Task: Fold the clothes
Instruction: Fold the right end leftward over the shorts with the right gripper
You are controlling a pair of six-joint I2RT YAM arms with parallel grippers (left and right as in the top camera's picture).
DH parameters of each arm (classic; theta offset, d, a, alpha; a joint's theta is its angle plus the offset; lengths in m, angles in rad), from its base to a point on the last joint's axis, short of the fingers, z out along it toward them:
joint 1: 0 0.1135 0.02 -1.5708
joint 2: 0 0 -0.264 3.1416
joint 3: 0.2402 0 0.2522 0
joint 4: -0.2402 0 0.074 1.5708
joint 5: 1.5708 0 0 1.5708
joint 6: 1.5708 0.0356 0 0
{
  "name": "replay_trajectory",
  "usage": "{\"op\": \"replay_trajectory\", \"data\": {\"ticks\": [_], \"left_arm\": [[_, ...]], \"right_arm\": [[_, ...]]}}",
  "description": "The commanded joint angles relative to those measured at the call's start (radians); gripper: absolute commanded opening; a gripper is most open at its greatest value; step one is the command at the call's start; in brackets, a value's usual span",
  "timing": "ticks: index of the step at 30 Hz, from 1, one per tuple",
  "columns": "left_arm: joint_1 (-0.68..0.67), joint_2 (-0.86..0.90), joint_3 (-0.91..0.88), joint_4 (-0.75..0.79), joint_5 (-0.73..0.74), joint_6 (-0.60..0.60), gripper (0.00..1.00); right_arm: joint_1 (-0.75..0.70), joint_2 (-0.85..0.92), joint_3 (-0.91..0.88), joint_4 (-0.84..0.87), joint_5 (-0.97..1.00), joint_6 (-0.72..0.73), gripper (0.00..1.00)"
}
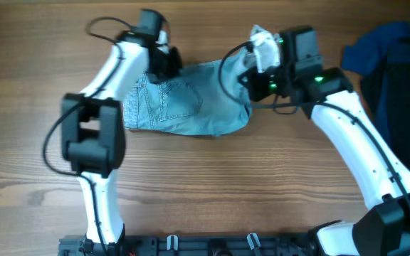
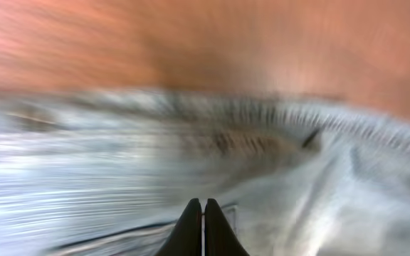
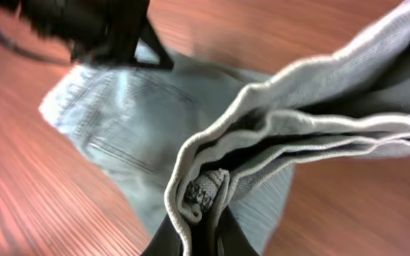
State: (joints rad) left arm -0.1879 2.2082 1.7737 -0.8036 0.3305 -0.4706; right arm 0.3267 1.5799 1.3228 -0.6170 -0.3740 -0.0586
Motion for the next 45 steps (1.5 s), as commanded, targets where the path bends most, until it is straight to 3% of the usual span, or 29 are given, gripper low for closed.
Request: {"op": "replay_trajectory", "data": {"ticks": [1, 6, 14, 19, 24, 29, 42, 45], "left_arm": [[0.095, -0.063, 0.030, -0.017, -0.018, -0.013, 0.04], [0.164, -0.063, 0.030, -0.045, -0.019, 0.001, 0.04], [0.192, -0.063, 0.029, -0.087, -0.177, 0.021, 0.04], [0.192, -0.063, 0.029, -0.097, -0.222, 0.021, 0.06], [0.192, -0.063, 0.027, -0.108, -0.257, 0.021, 0.06], [0.192, -0.063, 0.027, -0.116, -0.432, 0.021, 0.07], [0.193, -0.063, 0.027, -0.134, -0.708, 0.021, 0.11], [0.193, -0.063, 0.027, -0.134, -0.710, 0.021, 0.13]], "right_arm": [[0.083, -0.007, 0.026, 0.060, -0.039, -0.016, 0.04], [0.151, 0.075, 0.026, 0.154, -0.042, -0.010, 0.04], [0.331, 0.379, 0.026, 0.417, -0.182, 0.039, 0.04], [0.410, 0.400, 0.026, 0.523, -0.183, 0.037, 0.04], [0.401, 0.399, 0.029, 0.611, -0.181, 0.166, 0.04], [0.399, 0.400, 0.031, 0.669, -0.154, 0.244, 0.04], [0.452, 0.500, 0.031, 0.783, -0.005, 0.241, 0.04], [0.463, 0.562, 0.031, 0.828, 0.007, 0.242, 0.04]]}}
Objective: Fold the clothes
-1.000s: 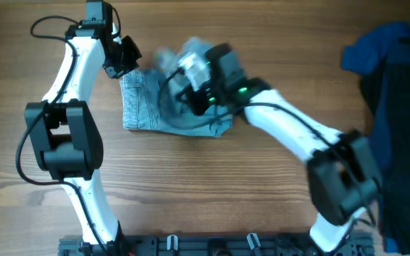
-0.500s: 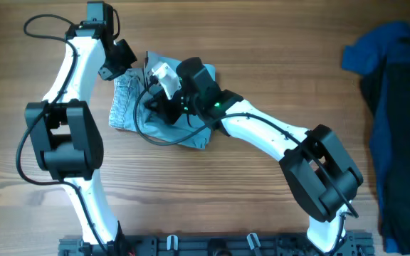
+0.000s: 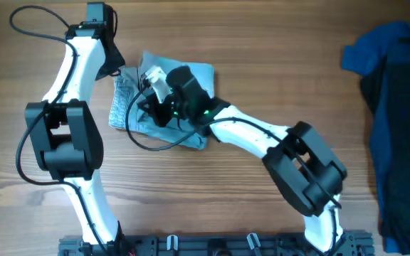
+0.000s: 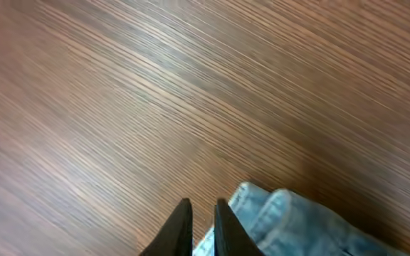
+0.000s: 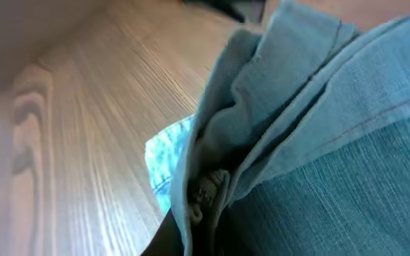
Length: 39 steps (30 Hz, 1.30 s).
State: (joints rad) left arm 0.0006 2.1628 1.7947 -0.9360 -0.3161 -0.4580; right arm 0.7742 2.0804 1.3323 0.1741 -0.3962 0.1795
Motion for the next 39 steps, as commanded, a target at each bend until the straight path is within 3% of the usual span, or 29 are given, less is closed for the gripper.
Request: {"op": "replay_trajectory", "data": {"ticks": [1, 3, 5, 7, 9, 11, 15, 16, 17, 18, 20, 21, 24, 30, 39], "left_arm": [[0.004, -0.018, 0.006, -0.001, -0.063, 0.008, 0.16], [0.005, -0.018, 0.006, -0.001, -0.064, 0.008, 0.26], [0.005, -0.020, 0.007, 0.001, -0.064, 0.008, 0.31], [0.005, -0.039, 0.019, -0.001, -0.058, 0.008, 0.36], [0.005, -0.068, 0.034, -0.002, -0.039, 0.008, 0.54], [0.006, -0.118, 0.046, 0.005, 0.037, 0.008, 0.66], [0.016, -0.196, 0.047, 0.027, 0.216, 0.009, 0.66], [0.016, -0.201, 0.047, 0.030, 0.271, 0.009, 0.57], [0.016, -0.201, 0.047, 0.033, 0.333, 0.010, 0.47], [0.015, -0.196, 0.044, 0.033, 0.375, 0.015, 0.35], [0.015, -0.172, 0.039, 0.034, 0.433, 0.058, 0.23], [0.015, -0.149, 0.038, 0.033, 0.439, 0.062, 0.15], [0.015, -0.079, 0.038, 0.038, 0.504, 0.106, 0.07], [0.016, 0.037, 0.038, 0.057, 0.550, 0.114, 0.04], [0.018, 0.171, 0.038, 0.083, 0.340, 0.114, 0.04]], "right_arm": [[0.021, 0.076, 0.021, 0.051, 0.028, 0.007, 0.09], [0.031, 0.086, 0.021, 0.076, 0.013, 0.003, 0.26], [0.031, 0.078, 0.022, 0.107, -0.029, 0.003, 0.58], [0.021, 0.040, 0.023, 0.100, -0.050, -0.021, 0.79], [0.002, -0.017, 0.023, 0.049, -0.039, -0.058, 0.98], [-0.039, -0.108, 0.023, -0.058, 0.001, -0.059, 0.99], [-0.103, -0.206, 0.023, -0.276, 0.019, -0.042, 0.99], [-0.114, -0.207, 0.023, -0.311, 0.019, -0.042, 0.96], [-0.122, -0.205, 0.022, -0.339, 0.019, -0.042, 0.84], [-0.126, -0.201, 0.020, -0.353, 0.019, -0.045, 0.64], [-0.130, -0.189, 0.014, -0.389, 0.019, -0.045, 0.12], [-0.130, -0.178, 0.014, -0.418, 0.023, -0.045, 0.04], [-0.130, -0.135, 0.013, -0.450, 0.053, -0.044, 0.04], [-0.130, -0.041, 0.001, -0.513, 0.061, -0.022, 0.04], [-0.131, -0.002, 0.001, -0.602, 0.158, -0.023, 0.04]]}}
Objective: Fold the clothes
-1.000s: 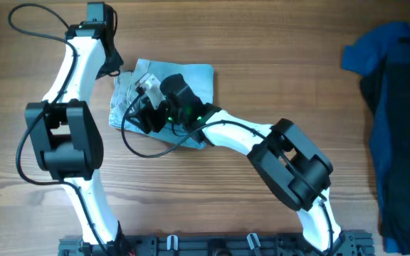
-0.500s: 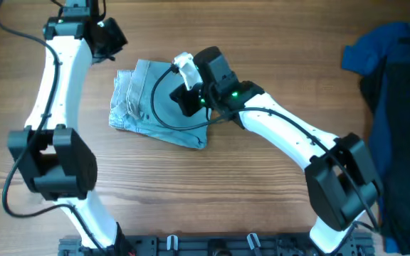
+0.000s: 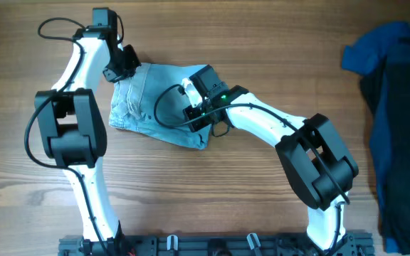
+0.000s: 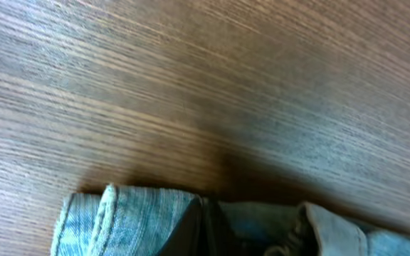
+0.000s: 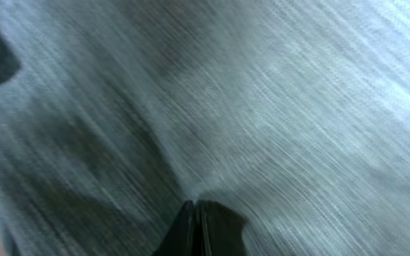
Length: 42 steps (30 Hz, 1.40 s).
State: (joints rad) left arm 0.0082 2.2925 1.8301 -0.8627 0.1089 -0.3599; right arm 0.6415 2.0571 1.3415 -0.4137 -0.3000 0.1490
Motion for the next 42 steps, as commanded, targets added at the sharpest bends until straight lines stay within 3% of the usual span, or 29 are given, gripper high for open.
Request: {"op": "replay_trajectory", "data": {"ticks": [1, 5, 7, 8, 9, 10, 11, 13, 14, 15, 17, 19, 22, 27, 30, 39, 41, 42], "left_arm": [[0.010, 0.038, 0.004, 0.033, -0.084, 0.016, 0.04], [0.012, -0.056, 0.092, 0.014, -0.085, 0.013, 0.04], [0.024, -0.144, 0.170, -0.030, -0.085, -0.030, 0.10], [0.035, -0.193, 0.197, -0.056, -0.084, -0.060, 0.23], [0.045, -0.235, 0.203, -0.077, -0.084, -0.076, 0.43], [0.051, -0.261, 0.203, -0.098, -0.084, -0.083, 0.56], [0.056, -0.283, 0.203, -0.130, -0.084, -0.082, 0.71], [0.058, -0.299, 0.203, -0.210, -0.071, -0.060, 0.89], [0.057, -0.298, 0.203, -0.260, -0.045, -0.034, 1.00], [0.055, -0.287, 0.198, -0.302, -0.020, 0.008, 1.00], [0.056, -0.257, 0.198, -0.385, -0.009, 0.066, 1.00], [0.056, -0.217, 0.197, -0.447, -0.005, 0.150, 1.00], [0.056, -0.143, 0.197, -0.484, -0.005, 0.174, 1.00], [0.055, 0.003, 0.197, -0.482, 0.135, 0.253, 1.00], [0.056, 0.064, 0.197, -0.489, 0.137, 0.255, 1.00], [0.056, 0.128, 0.192, -0.570, 0.209, 0.455, 0.98], [0.056, 0.128, 0.183, -0.569, 0.209, 0.457, 0.78], [0.056, 0.128, 0.182, -0.571, 0.209, 0.456, 0.46]], "right_arm": [[0.002, 0.021, -0.008, -0.011, 0.061, 0.008, 0.04], [-0.008, 0.009, 0.008, 0.019, 0.056, -0.019, 0.04], [-0.021, -0.028, 0.028, 0.020, 0.056, -0.017, 0.04], [-0.032, -0.063, 0.036, 0.019, 0.056, -0.018, 0.04], [-0.042, -0.094, 0.037, 0.019, 0.057, -0.018, 0.05], [-0.052, -0.121, 0.037, 0.016, 0.058, -0.018, 0.10], [-0.065, -0.152, 0.037, 0.009, 0.060, -0.015, 0.25], [-0.112, -0.214, 0.037, -0.023, 0.069, -0.004, 0.43], [-0.143, -0.243, 0.037, -0.046, 0.073, 0.015, 0.60], [-0.180, -0.268, 0.037, -0.071, 0.072, 0.018, 0.70], [-0.245, -0.296, 0.037, -0.116, 0.072, 0.017, 0.79], [-0.304, -0.301, 0.037, -0.152, 0.072, 0.014, 0.85], [-0.373, -0.295, 0.032, -0.193, 0.073, 0.008, 0.93], [-0.434, -0.295, 0.003, -0.217, 0.122, 0.008, 0.94], [-0.433, -0.295, -0.009, -0.225, 0.187, 0.008, 0.96], [-0.433, -0.277, -0.009, -0.228, 0.189, 0.008, 0.97], [-0.433, -0.277, -0.009, -0.228, 0.189, 0.008, 0.97], [-0.433, -0.277, -0.009, -0.228, 0.189, 0.008, 0.95]]}}
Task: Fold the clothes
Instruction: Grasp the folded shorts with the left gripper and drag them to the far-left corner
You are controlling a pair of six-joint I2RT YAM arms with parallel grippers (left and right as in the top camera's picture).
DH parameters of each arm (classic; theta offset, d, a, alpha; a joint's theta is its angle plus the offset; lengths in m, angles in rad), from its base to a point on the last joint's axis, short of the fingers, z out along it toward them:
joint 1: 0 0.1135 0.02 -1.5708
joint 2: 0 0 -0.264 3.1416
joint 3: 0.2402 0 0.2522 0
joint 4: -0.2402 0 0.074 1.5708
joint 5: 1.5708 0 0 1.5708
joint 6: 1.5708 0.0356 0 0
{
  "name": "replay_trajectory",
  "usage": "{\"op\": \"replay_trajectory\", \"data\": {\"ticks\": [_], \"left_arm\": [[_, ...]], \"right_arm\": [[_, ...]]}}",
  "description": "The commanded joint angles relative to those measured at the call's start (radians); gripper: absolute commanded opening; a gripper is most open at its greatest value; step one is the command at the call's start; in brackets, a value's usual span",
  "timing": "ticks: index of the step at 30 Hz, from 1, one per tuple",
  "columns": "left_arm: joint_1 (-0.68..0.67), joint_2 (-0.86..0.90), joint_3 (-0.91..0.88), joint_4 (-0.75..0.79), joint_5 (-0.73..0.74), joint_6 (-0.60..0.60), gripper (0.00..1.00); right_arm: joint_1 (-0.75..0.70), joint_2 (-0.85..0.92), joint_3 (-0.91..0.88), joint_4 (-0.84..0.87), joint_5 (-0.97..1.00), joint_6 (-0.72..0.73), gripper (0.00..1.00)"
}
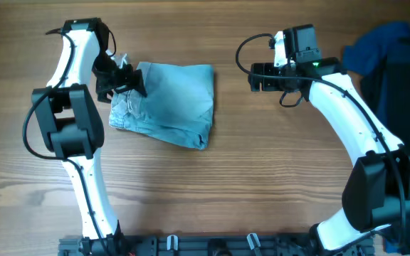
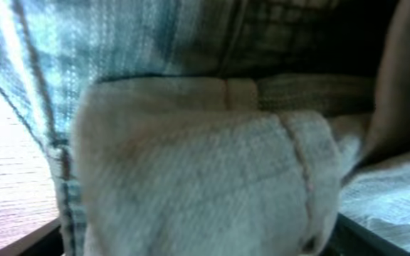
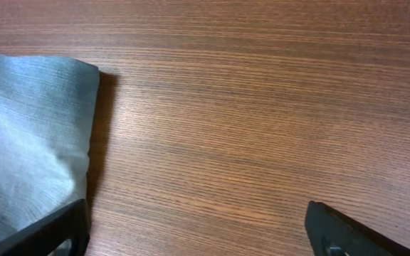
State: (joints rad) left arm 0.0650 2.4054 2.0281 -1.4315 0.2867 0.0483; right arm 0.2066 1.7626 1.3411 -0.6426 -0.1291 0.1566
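The light blue denim garment (image 1: 169, 99) lies folded into a compact bundle at the table's upper left. My left gripper (image 1: 119, 80) is at its left edge, jaws wide open with a thick pale fold of the denim (image 2: 191, 163) filling the space between them; only the dark fingertips (image 2: 20, 245) show at the view's bottom corners. Well to the right of the bundle, my right gripper (image 1: 253, 77) stands open over bare wood, holding nothing. Its view shows the denim's right edge (image 3: 27, 135) and both spread fingers (image 3: 62, 227).
A heap of dark blue and black clothes (image 1: 393, 64) lies at the right edge of the wooden table (image 1: 262, 178). A black rail (image 1: 212, 245) runs along the front edge.
My right gripper was shut and pressed down on the folded denim; now it is open and off to the right. My left gripper went from the bundle's top left corner to its left edge, now open around fabric.
First my right gripper held the leg ends raised at the right while the left pressed on the waistband end. Then the right had the leg ends over the left part, folding the denim. Then it pressed on the bundle, and now it is off it.
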Motion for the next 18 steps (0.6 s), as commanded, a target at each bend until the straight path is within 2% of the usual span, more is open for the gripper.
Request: {"op": "replay_trajectory", "data": {"ticks": [1, 2, 3, 4, 7, 9, 11, 16, 18], "left_arm": [[-0.001, 0.015, -0.017, -0.002, 0.031, 0.038, 0.33], [-0.001, 0.015, -0.018, -0.002, 0.031, 0.021, 0.19], [-0.001, 0.015, -0.018, -0.002, 0.031, 0.014, 0.11], [-0.001, 0.015, -0.018, -0.002, 0.031, 0.011, 0.08], [-0.001, 0.015, -0.018, 0.010, 0.031, -0.007, 0.07], [-0.001, 0.014, -0.018, 0.064, 0.031, -0.075, 0.04], [0.004, 0.014, -0.018, 0.147, 0.031, -0.137, 0.04], [0.107, 0.014, -0.018, 0.465, 0.031, -0.431, 0.04], [0.164, 0.014, -0.018, 0.534, 0.031, -0.496, 0.04]], "right_arm": [[0.002, 0.018, -0.008, 0.001, 0.018, 0.000, 0.93], [0.002, 0.018, -0.008, 0.001, 0.018, 0.000, 0.91], [0.002, 0.018, -0.008, 0.000, 0.018, 0.000, 0.91], [0.002, 0.018, -0.008, 0.000, 0.018, 0.000, 0.91], [0.002, 0.018, -0.008, -0.002, 0.018, 0.000, 0.91], [0.002, 0.018, -0.008, -0.001, 0.018, 0.001, 0.99], [0.002, 0.018, -0.008, 0.007, 0.018, 0.003, 1.00], [0.002, 0.018, -0.008, 0.127, 0.018, 0.003, 1.00], [0.002, 0.018, -0.008, 0.131, 0.018, 0.003, 1.00]]}}
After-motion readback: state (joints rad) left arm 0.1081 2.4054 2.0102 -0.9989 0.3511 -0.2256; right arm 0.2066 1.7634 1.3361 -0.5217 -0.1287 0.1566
